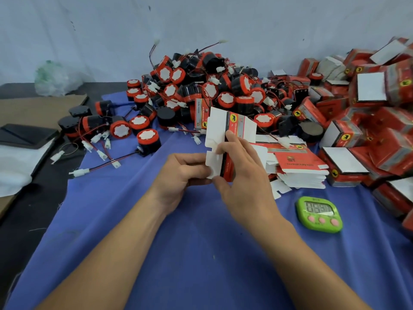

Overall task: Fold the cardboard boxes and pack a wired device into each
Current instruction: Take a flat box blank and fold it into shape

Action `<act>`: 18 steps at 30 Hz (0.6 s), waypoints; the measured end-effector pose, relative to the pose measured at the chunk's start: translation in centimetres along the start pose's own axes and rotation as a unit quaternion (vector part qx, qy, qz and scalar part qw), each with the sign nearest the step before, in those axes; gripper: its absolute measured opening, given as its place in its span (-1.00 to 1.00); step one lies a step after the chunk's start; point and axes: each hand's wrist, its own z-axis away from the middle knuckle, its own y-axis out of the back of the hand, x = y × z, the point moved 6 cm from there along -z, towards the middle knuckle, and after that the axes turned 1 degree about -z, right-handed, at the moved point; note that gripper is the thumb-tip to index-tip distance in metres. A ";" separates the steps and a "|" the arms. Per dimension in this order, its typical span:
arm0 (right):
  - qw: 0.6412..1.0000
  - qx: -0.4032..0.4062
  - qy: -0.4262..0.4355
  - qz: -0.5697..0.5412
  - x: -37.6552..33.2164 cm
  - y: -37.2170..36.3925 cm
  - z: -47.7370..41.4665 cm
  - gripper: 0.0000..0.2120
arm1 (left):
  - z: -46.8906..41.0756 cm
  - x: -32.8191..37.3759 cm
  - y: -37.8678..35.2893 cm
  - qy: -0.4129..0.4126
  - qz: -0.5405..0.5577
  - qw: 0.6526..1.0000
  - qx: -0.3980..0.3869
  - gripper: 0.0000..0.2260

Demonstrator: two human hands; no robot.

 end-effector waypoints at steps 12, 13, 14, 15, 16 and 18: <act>0.997 -0.069 -0.011 -0.027 1.0 -0.5 0.4 -0.75 | -0.2 0.0 -0.2 -0.054 -0.076 0.990 0.104 -0.74; 0.996 -0.072 -0.023 -0.037 0.9 -0.6 0.5 -0.68 | -0.3 -0.1 0.1 -0.053 -0.082 0.989 0.111 -0.75; 0.996 -0.075 -0.029 -0.043 0.8 -0.8 0.6 -0.60 | -0.3 -0.1 0.3 -0.051 -0.083 0.989 0.115 -0.77; 0.996 -0.078 -0.028 -0.041 0.6 -0.9 0.6 -0.53 | -0.3 -0.2 0.4 -0.050 -0.079 0.989 0.117 -0.79; 0.996 -0.081 -0.025 -0.037 0.5 -1.1 0.6 -0.48 | -0.1 -0.1 0.4 -0.051 -0.074 0.989 0.118 -0.80; 0.995 -0.090 -0.025 -0.030 0.4 -1.3 0.7 -0.47 | 0.3 0.0 0.0 -0.056 -0.072 0.989 0.114 -0.79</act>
